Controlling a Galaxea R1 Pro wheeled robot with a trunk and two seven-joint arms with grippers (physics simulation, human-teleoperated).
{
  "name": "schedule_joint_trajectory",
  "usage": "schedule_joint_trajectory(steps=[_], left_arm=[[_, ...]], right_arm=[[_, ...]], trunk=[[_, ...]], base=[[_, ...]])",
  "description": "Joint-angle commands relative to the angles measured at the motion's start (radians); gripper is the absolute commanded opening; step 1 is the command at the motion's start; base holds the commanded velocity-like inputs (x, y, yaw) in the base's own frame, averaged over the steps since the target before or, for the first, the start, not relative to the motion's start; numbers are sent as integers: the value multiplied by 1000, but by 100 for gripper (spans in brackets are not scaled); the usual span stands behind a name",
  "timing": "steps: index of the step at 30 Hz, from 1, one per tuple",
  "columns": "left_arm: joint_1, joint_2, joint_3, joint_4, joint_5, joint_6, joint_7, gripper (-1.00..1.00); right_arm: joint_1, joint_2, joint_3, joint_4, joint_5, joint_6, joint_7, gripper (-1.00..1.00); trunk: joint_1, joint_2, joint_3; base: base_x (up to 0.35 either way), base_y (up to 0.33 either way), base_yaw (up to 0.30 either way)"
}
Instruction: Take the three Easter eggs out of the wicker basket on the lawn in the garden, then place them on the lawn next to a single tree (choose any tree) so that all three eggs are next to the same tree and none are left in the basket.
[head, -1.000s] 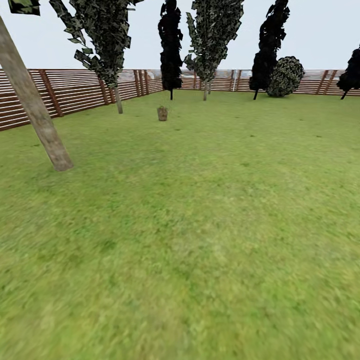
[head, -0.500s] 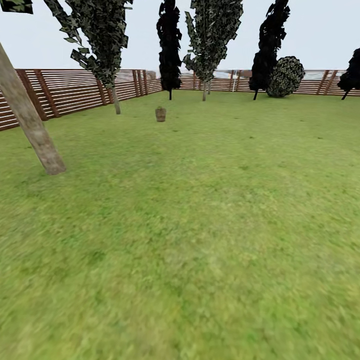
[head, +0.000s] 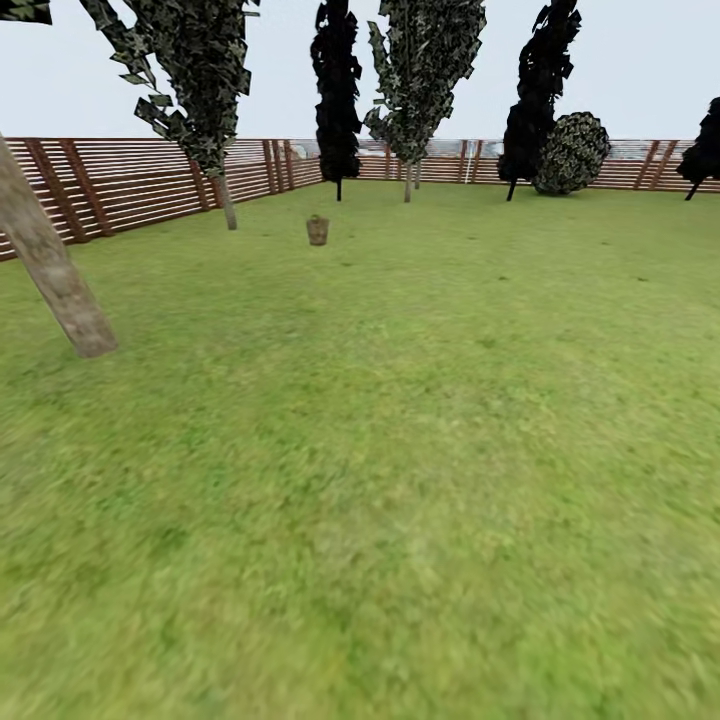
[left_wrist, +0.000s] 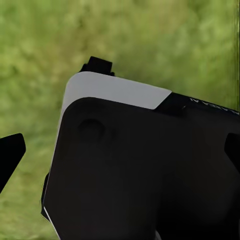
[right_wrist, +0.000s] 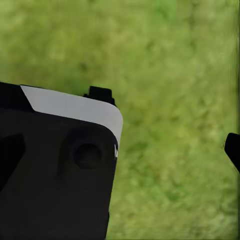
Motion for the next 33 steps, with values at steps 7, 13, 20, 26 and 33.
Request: schedule_joint_trajectory(steps=[7,13,20,26,33], left_arm=[[-1,2,3,0,3,2,0,100],[-1,2,3,0,3,2,0,100],[-1,2,1,0,2,1,0,100],[-1,1,1,0,2,1,0,100],[-1,1,1,0,3,1,0,100]], right_arm=[[-1,2,4,2,4,-2,-6,100],[-1,1,3,2,3,-2,-6,100],[-1,1,3,2,3,-2,-6,100],[-1,1,3,2,4,-2,-6,100],[-1,1,3,2,3,-2,-6,100]], trunk=[[1,0,-1],[1,0,-1],[1,0,-1],[1,0,-1],[1,0,-1]], base=[[318,-139,0],[318,-128,0],[318,-127,0],[318,-128,0],[320,-118,0]])
